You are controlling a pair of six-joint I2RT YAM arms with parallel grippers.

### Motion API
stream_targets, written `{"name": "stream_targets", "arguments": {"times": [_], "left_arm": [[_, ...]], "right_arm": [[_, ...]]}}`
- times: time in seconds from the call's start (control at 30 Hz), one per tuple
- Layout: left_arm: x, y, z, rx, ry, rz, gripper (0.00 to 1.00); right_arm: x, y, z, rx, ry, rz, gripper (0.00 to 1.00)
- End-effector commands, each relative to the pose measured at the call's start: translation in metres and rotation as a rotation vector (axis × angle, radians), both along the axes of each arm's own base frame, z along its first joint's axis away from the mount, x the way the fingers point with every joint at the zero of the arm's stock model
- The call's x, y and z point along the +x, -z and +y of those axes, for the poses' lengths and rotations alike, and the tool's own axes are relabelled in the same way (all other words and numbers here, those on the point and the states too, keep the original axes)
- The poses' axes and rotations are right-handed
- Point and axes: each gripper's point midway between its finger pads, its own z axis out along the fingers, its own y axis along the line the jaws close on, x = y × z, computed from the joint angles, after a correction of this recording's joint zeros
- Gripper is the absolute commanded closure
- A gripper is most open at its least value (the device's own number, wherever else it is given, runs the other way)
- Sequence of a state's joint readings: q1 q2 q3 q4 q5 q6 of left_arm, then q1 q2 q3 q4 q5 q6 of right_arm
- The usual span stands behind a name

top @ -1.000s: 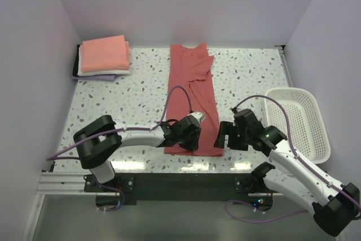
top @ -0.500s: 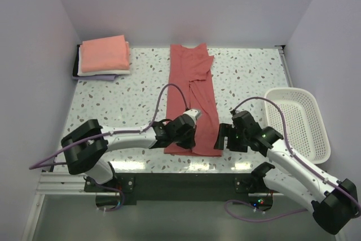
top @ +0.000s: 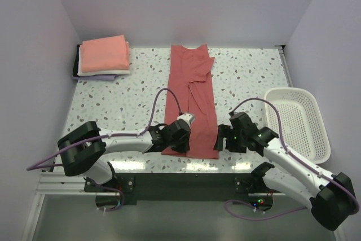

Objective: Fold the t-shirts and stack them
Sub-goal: Fold the tshirt

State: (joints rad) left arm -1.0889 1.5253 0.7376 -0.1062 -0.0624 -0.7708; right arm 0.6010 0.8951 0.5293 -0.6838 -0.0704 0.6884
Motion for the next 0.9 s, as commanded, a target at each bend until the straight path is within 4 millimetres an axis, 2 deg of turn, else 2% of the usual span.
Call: {"name": "stream_targets", "arguments": {"times": [0.0,0.07,0.17,0.2,0.27,0.3,0.37,0.57,0.63,0.67,0.77,0.87], "left_arm": [[0.006,-0.016,-0.007,-0.061,-0.032,-0.042,1.00],[0.008,-0.015,-0.003,-0.053,-0.049,-0.046,1.00],[0.010,-0.022,0.000,-0.060,-0.069,-0.061,0.89],[0.010,-0.026,0.002,-0.067,-0.072,-0.068,0.82],[0.011,-0.028,0.008,-0.054,-0.093,-0.077,0.76],[0.011,-0.033,0.011,-0.065,-0.098,-0.085,0.67],[0.010,-0.035,0.017,-0.063,-0.109,-0.093,0.58],[0.010,-0.030,0.052,-0.018,-0.193,-0.090,0.57],[0.006,-0.027,0.066,-0.028,-0.208,-0.070,0.57],[0.011,-0.033,0.074,-0.049,-0.239,-0.075,0.57],[0.011,-0.030,0.093,-0.057,-0.265,-0.072,0.57],[0.012,-0.029,0.103,-0.074,-0.286,-0.076,0.56]], "right_arm": [[0.004,0.004,0.004,0.017,0.007,-0.010,0.21],[0.003,0.007,0.006,0.030,0.009,0.007,0.21],[0.000,0.009,0.013,0.059,0.002,0.034,0.21],[-0.002,0.010,0.014,0.063,0.001,0.043,0.22],[-0.003,0.010,0.017,0.080,0.011,0.058,0.22],[-0.006,0.014,0.016,0.081,0.015,0.069,0.23],[-0.008,0.016,0.019,0.104,0.030,0.088,0.24],[-0.015,0.028,0.014,0.110,0.074,0.121,0.30],[-0.015,0.028,0.012,0.120,0.090,0.120,0.34],[-0.015,0.028,0.012,0.121,0.095,0.119,0.34],[-0.016,0.027,0.007,0.130,0.119,0.113,0.34],[-0.014,0.027,0.004,0.137,0.138,0.112,0.36]]}}
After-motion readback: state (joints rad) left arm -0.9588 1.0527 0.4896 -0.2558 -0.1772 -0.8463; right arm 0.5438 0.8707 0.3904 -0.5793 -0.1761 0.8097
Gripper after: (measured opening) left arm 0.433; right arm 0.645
